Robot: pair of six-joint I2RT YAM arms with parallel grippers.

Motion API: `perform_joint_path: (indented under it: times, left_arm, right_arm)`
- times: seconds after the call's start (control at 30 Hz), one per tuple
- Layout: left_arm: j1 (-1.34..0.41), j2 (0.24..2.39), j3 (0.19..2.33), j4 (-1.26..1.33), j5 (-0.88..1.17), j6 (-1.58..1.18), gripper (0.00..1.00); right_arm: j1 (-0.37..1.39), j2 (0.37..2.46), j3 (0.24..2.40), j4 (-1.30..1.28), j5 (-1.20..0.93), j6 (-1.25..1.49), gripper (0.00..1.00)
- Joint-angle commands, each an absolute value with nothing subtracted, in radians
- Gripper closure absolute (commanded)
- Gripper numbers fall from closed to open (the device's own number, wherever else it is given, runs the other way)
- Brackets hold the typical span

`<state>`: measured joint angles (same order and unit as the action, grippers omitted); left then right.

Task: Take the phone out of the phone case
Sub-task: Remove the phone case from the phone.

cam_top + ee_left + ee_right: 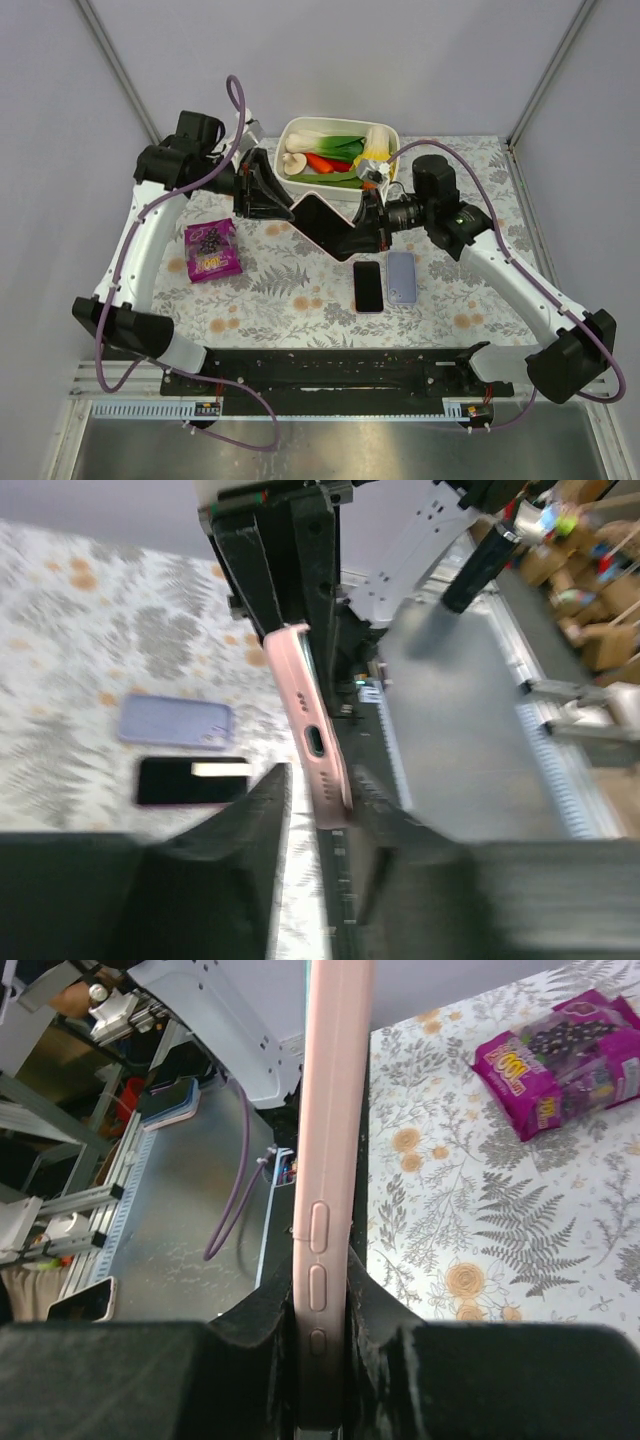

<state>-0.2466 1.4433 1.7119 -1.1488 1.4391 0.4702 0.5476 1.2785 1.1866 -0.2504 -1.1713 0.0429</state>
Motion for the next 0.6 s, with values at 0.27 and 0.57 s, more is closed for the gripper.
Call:
perform_joint_path:
  times: [0.27, 0.57]
  left_arm:
    - [-0.218, 1.615, 2.023, -1.614, 1.647, 0.83, 0.2]
    - [-0.164, 1.787, 2.355, -1.437, 1.455, 0.322, 0.01]
  right_arm:
    - [0.54, 1.324, 1.396, -0.241, -1.08, 0.115, 1.0]
    - [0.535, 1.373, 1.549, -0.406, -0.905, 0.018, 1.0]
